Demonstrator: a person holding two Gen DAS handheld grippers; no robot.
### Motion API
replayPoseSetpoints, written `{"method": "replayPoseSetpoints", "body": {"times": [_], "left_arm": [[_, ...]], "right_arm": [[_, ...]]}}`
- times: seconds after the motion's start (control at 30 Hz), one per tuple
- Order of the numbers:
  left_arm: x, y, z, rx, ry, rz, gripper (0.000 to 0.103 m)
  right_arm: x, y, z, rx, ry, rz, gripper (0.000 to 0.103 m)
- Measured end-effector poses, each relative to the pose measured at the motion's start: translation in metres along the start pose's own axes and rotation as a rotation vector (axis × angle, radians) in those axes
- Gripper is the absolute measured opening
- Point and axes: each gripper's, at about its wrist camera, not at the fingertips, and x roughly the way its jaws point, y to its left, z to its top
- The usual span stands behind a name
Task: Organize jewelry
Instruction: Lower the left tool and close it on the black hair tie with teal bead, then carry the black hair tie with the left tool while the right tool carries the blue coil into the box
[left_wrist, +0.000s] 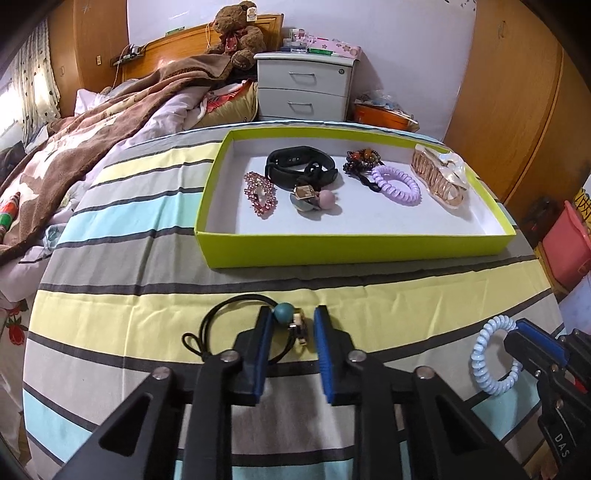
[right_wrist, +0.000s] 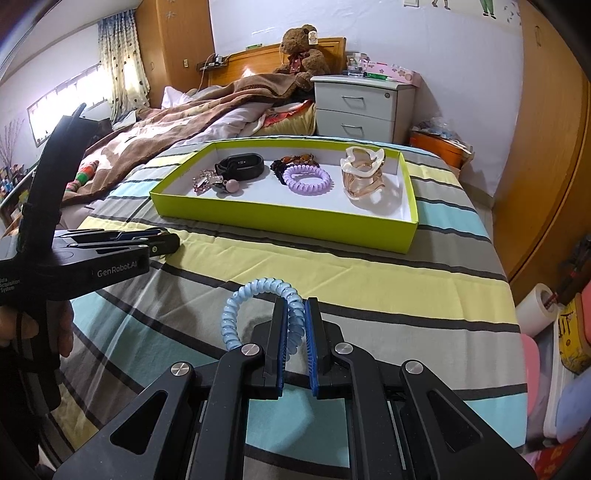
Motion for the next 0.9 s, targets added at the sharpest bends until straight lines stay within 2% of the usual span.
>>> {"method": "replayPoseSetpoints", "body": {"times": [0.47,0.9], "left_arm": [[-0.01,0.002,-0.001,-0.011,-0.028,-0.021,0.018],[-0.037,0.005,-0.001,-0.01,-0.081,-0.026,0.018]], "right_arm": [[-0.003,-0.002,0.002,0.006,-0.007,-0.005,0.01],[-0.02,0.002,0.004,0.005,-0.042,-0.008,0.01]]}}
